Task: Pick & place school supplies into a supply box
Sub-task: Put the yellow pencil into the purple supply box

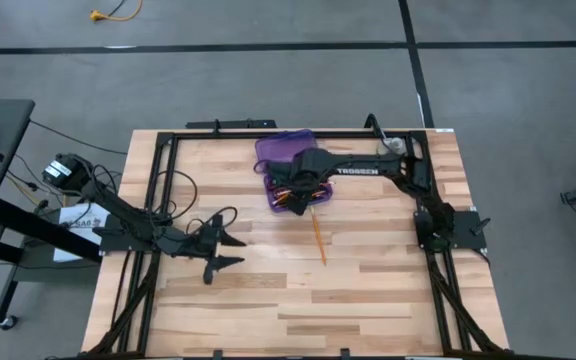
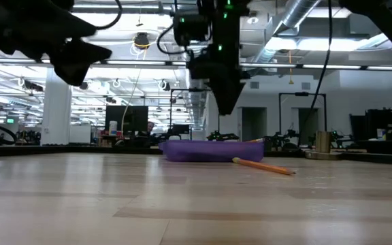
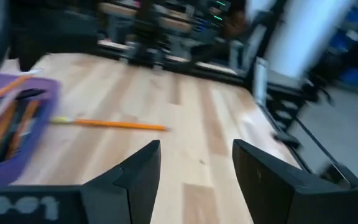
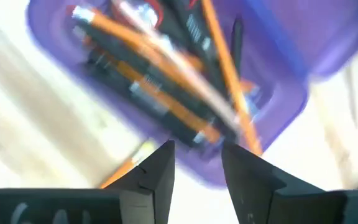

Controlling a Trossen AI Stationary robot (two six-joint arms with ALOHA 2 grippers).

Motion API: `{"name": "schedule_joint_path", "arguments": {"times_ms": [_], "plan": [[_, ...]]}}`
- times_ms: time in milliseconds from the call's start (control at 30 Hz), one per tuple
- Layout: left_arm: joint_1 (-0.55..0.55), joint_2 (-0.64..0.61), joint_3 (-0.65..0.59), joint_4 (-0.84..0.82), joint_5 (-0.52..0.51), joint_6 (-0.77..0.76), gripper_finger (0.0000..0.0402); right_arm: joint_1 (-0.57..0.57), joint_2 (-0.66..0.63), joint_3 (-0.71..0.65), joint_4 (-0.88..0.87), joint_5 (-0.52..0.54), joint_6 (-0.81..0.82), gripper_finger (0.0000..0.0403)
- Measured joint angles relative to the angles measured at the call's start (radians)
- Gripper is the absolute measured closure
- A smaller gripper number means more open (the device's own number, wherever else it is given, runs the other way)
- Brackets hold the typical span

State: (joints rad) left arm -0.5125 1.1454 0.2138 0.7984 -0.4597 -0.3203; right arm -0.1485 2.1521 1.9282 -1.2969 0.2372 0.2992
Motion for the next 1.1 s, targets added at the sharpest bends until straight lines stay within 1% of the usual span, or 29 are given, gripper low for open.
{"name": "schedule_joint_path", "arguments": {"times_ms": [100,233,467,567,633,700,800,900,1100], "plan": [[0.000,0.000,0.000,-0.003,0.115,0.074,0.0214,0.046,0.000,0.023,-0.065,-0.004,0.155,0.0277],[-0.011,0.000,0.000,-0.011,0.247,0.166,0.0214,0.107,0.000,0.025,-0.102,-0.006,0.291,0.0274],[-0.054,0.000,0.000,-0.092,0.354,0.200,0.0214,0.168,0.013,0.016,-0.068,-0.049,0.471,0.0273],[-0.077,0.000,0.000,-0.126,0.406,0.205,0.0214,0.168,0.011,-0.039,0.008,-0.074,0.541,0.0277],[-0.096,-0.010,0.000,-0.150,0.436,0.207,0.0214,0.168,0.014,-0.074,0.010,-0.105,0.577,0.0279],[-0.117,-0.030,0.000,-0.191,0.450,0.223,0.0214,0.168,0.011,-0.121,0.041,-0.137,0.612,0.0280],[-0.148,-0.093,0.000,-0.271,0.432,0.233,0.0214,0.168,0.014,-0.183,0.060,-0.158,0.673,0.0277],[-0.171,-0.179,0.000,-0.362,0.412,0.256,0.0214,0.173,0.013,-0.190,0.070,-0.153,0.703,0.0271],[-0.194,-0.341,0.000,-0.487,0.390,0.291,0.0214,0.174,0.013,-0.195,0.096,-0.158,0.689,0.0252]]}}
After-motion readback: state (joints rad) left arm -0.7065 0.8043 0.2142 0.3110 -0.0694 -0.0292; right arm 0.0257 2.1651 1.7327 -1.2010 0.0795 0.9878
